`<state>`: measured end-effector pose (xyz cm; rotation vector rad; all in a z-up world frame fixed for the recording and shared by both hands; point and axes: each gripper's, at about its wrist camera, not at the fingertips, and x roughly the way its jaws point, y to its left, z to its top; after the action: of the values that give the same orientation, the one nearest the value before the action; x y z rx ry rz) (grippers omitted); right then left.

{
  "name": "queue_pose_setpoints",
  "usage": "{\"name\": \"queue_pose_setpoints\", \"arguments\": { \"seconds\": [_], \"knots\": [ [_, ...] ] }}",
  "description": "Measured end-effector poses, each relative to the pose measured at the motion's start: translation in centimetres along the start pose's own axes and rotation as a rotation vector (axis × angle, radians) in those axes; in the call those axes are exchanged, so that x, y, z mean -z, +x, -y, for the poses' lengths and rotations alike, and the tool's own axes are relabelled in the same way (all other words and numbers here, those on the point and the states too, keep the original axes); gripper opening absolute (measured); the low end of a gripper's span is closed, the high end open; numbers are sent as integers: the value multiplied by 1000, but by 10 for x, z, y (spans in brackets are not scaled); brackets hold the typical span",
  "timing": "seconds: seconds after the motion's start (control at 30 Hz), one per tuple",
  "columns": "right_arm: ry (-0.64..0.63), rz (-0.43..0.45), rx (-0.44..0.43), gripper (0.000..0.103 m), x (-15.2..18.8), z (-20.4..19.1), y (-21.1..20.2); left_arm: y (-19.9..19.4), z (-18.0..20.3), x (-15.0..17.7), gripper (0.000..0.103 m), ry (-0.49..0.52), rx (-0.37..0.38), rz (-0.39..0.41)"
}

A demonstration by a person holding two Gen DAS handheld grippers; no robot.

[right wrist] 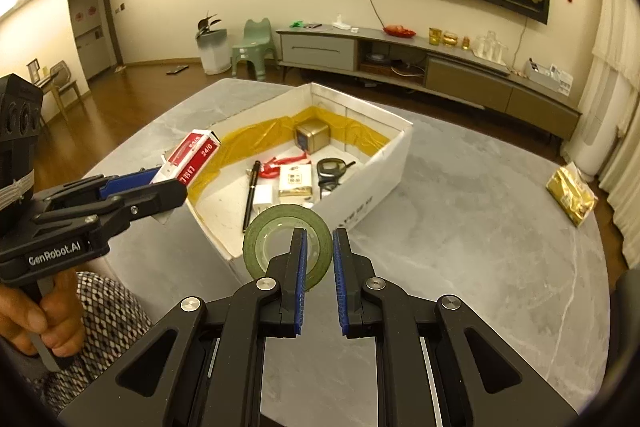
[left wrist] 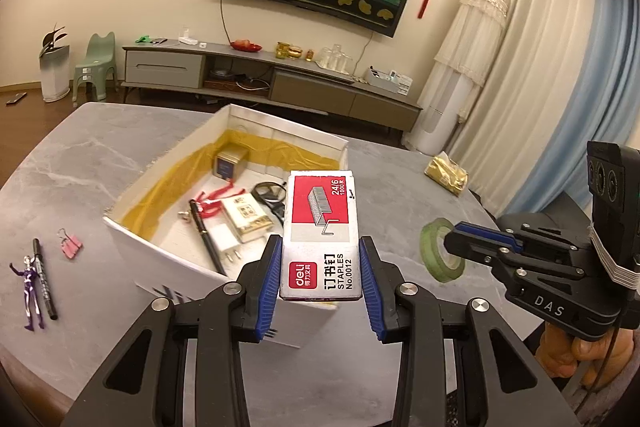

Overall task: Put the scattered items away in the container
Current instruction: 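Lift and carry the staples box and tape roll over the white box with both tools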

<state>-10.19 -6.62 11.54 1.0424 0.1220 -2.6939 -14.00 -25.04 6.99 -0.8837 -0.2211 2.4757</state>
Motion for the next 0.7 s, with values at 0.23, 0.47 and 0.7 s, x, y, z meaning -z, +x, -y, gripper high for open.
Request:
{"name": "queue_pose_setpoints", "arguments": {
  "seconds": [0.23,0.47,0.7],
  "knots": [
    [-18,1,-4,13,-12,-8,6,-7,-25,-15,39,-17,-22,26],
    [-48,4,-8,13,-29,-19,13,-13,-41,-33,39,-11,-49,53],
    [-77,5,-13,13,-44,-29,23,-11,-56,-44,39,-11,-69,58]
  ]
}}
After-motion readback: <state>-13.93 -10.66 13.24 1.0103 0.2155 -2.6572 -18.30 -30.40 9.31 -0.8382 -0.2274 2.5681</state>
